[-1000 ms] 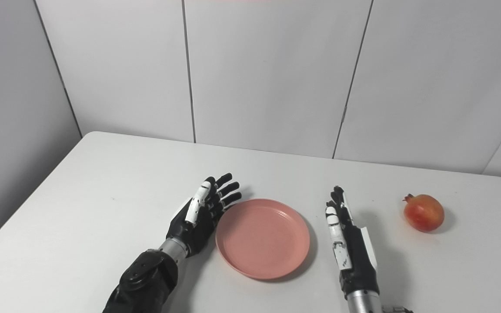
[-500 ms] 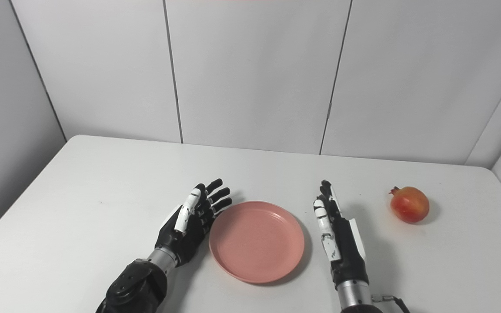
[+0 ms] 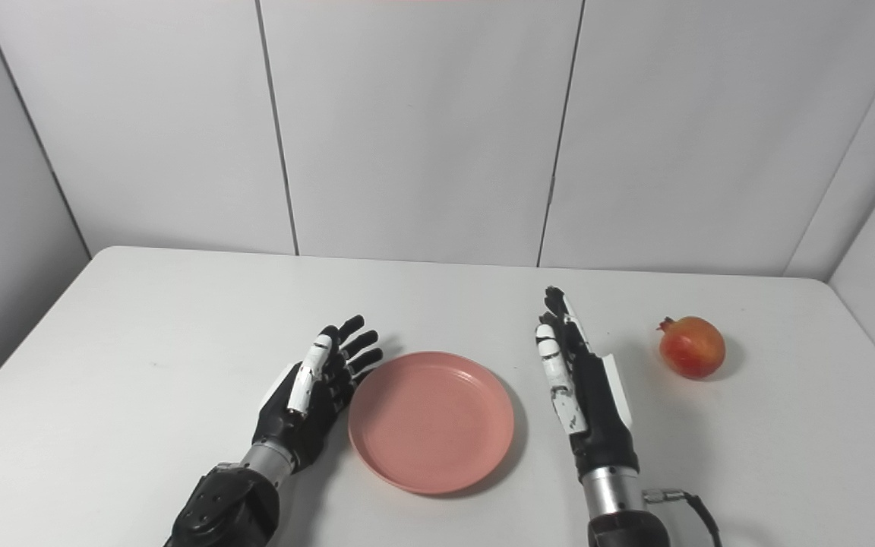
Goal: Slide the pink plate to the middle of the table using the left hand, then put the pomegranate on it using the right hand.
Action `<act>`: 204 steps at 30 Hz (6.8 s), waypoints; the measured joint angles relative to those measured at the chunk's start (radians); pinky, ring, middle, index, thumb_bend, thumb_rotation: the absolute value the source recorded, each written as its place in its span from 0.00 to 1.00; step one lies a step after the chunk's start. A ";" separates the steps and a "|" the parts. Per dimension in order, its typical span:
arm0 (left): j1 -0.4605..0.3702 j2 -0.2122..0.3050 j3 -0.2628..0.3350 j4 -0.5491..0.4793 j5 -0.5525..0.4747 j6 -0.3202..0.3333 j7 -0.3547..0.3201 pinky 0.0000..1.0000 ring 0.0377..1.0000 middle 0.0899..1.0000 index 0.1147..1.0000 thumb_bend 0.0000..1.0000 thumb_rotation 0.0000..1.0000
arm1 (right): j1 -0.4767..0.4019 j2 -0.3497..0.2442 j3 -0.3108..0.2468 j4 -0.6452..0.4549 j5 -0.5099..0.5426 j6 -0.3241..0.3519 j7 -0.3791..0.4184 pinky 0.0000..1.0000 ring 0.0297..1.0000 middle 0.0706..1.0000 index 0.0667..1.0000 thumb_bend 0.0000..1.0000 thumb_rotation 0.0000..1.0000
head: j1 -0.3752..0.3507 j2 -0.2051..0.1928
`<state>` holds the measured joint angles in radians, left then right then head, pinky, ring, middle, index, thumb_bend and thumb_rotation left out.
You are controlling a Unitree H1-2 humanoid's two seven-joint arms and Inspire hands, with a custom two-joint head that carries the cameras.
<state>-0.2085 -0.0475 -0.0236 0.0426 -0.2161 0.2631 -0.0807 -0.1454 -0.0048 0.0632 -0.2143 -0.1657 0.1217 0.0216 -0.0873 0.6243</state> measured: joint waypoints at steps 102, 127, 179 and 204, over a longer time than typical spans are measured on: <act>0.008 0.085 0.113 0.076 -0.134 -0.100 -0.127 0.92 0.90 0.90 0.89 0.32 1.00 | -0.327 -0.450 0.016 0.502 -0.529 0.235 0.073 0.73 0.84 0.89 0.91 0.99 0.42 | -0.382 -0.103; 0.010 0.088 0.113 0.065 -0.135 -0.080 -0.124 0.92 0.90 0.90 0.89 0.33 1.00 | -0.389 -0.475 0.093 0.576 -0.510 0.284 0.122 0.59 0.71 0.76 0.81 0.94 0.36 | -0.390 -0.084; 0.023 0.049 0.071 0.033 -0.061 -0.084 -0.076 0.89 0.89 0.89 0.88 0.39 1.00 | -0.303 -0.438 0.100 0.030 -0.437 0.341 0.250 0.28 0.31 0.36 0.41 0.42 0.08 | -0.226 -0.061; 0.047 -0.027 -0.002 -0.005 0.113 -0.112 0.044 0.86 0.88 0.90 0.88 0.41 1.00 | -0.363 -0.293 0.271 0.037 -0.463 0.258 0.295 0.29 0.34 0.39 0.48 0.42 0.12 | 0.012 0.002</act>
<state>-0.1614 -0.0743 -0.0257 0.0377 -0.1033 0.1511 -0.0363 -0.5081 -0.2982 0.3342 -0.1769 -0.6286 0.3802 0.3161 -0.0752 0.6259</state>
